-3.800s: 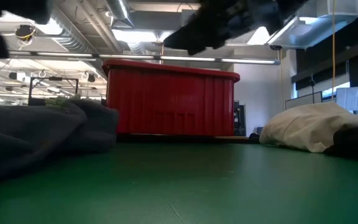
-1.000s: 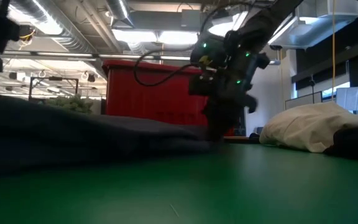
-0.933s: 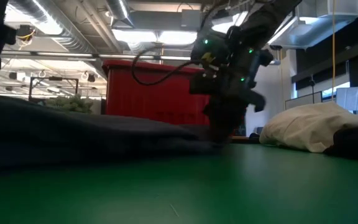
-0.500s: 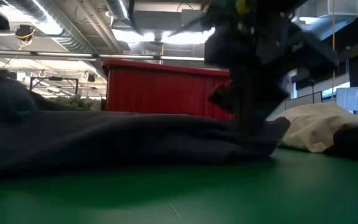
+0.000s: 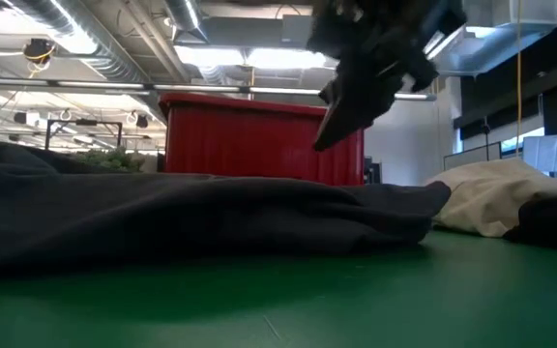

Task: Fold laundry
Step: Fold the gray pants

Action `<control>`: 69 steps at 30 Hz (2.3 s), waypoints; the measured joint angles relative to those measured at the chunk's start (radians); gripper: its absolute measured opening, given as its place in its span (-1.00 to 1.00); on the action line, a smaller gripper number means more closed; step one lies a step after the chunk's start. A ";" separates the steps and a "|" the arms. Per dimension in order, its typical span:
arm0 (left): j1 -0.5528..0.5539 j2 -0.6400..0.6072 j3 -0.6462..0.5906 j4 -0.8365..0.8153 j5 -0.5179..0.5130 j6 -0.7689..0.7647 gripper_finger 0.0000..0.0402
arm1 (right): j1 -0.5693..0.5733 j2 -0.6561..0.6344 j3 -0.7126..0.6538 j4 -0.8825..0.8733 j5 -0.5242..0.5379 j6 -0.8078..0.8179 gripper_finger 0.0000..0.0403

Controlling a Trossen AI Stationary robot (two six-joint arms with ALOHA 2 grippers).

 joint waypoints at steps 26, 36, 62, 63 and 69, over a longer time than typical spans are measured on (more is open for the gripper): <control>0.002 0.003 -0.213 0.503 0.067 0.000 -0.99 | 0.221 0.129 0.000 0.195 -0.154 -0.001 -0.99; 0.006 0.009 -0.213 0.566 0.118 -0.057 -0.99 | 0.251 0.239 0.000 0.217 0.087 0.080 -0.99; -0.030 0.118 -0.212 0.539 0.311 -0.178 -0.99 | 0.229 0.164 -0.003 -0.258 0.311 0.080 -0.99; -0.032 0.117 -0.212 0.539 0.315 -0.179 -0.99 | 0.228 0.149 -0.002 -0.269 0.314 0.083 -0.99; -0.036 0.102 -0.213 0.537 0.330 -0.179 -0.99 | 0.224 0.054 -0.003 -0.295 0.311 0.089 -0.99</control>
